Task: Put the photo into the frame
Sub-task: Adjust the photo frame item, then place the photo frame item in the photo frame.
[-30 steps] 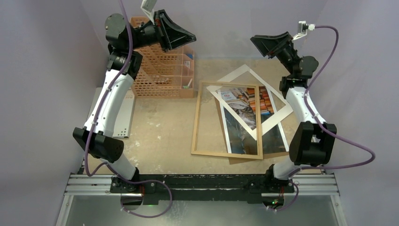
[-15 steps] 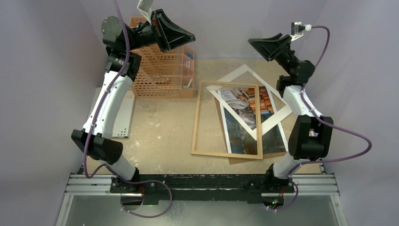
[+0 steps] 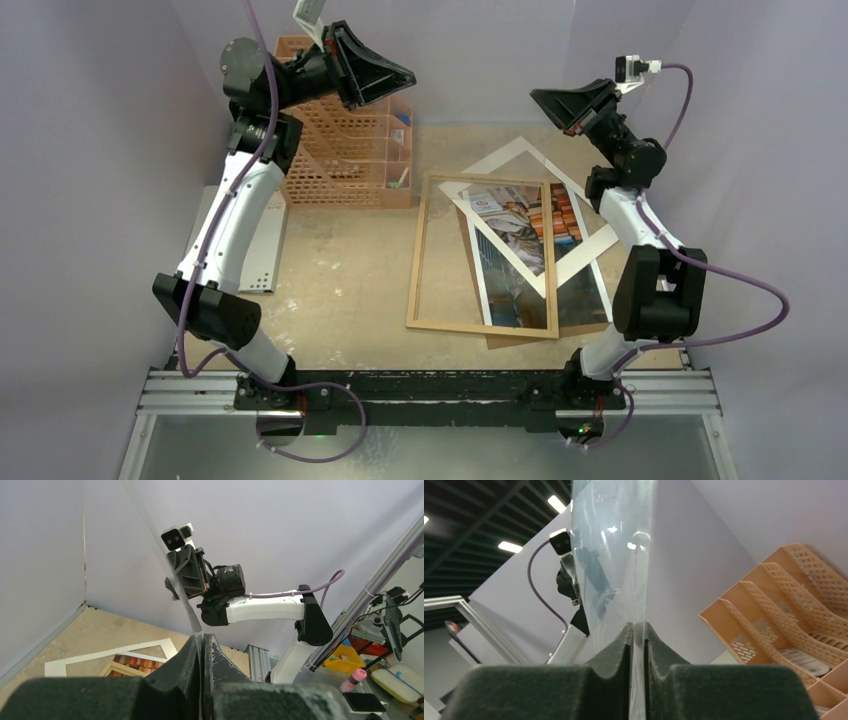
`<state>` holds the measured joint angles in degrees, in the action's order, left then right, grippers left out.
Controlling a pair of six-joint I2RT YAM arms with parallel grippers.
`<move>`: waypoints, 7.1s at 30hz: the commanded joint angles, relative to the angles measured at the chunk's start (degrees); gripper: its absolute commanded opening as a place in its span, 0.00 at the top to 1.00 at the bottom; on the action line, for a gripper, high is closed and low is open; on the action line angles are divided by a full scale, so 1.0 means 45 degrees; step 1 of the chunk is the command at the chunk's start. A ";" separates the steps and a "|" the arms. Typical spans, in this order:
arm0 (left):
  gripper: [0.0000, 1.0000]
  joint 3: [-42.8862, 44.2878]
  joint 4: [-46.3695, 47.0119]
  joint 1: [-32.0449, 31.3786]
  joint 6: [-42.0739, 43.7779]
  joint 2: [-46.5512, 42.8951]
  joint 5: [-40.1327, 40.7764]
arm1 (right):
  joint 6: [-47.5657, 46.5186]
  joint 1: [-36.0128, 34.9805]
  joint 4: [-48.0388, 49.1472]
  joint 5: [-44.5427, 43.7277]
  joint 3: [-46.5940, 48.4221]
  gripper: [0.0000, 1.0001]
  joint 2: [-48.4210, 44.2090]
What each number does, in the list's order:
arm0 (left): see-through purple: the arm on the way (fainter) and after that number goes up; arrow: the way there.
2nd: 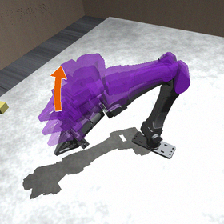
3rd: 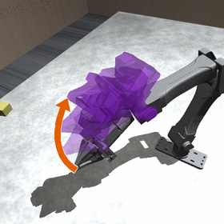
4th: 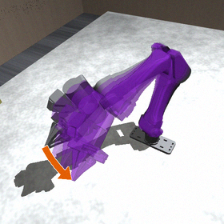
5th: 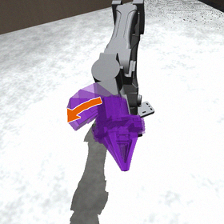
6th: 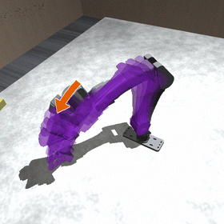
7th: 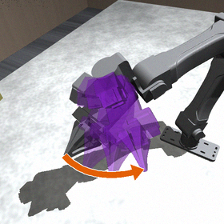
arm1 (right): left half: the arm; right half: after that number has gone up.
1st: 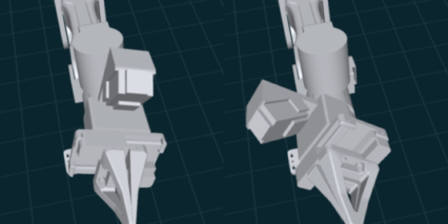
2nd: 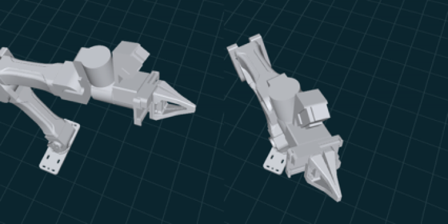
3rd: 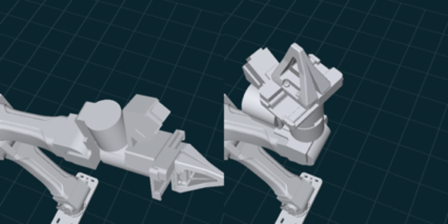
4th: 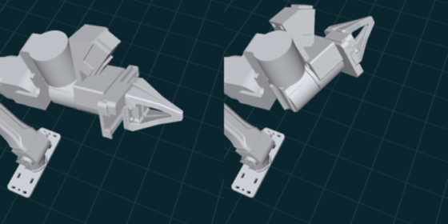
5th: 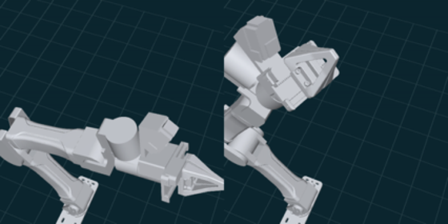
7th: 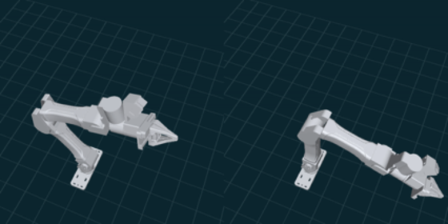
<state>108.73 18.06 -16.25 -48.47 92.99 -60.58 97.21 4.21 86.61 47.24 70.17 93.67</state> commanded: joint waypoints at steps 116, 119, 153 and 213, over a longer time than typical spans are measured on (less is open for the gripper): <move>0.78 -1.0479 -0.5337 -0.2385 0.2898 0.3105 1.2374 | -0.6957 0.1135 -0.9844 0.3387 -0.9716 1.00 -0.2105; 0.82 -1.0480 -0.5361 -0.2385 0.2900 0.3147 1.2375 | -0.6538 0.1135 -0.9547 0.3307 -0.9612 1.00 -0.2313; 0.94 -1.0832 -0.4659 -0.2385 0.2646 0.3413 1.1430 | -0.5374 0.0891 -0.9033 0.2922 -0.8988 1.00 -0.2537; 0.70 -1.0836 -0.4815 -0.2385 0.2601 0.3745 1.1513 | -1.4120 0.0217 -1.8851 -0.2248 -0.6094 0.98 -0.1281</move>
<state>61.14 -1.37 -26.68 -36.91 107.26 -9.19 35.90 5.39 5.28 38.70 41.01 89.91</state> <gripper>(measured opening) 0.288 0.020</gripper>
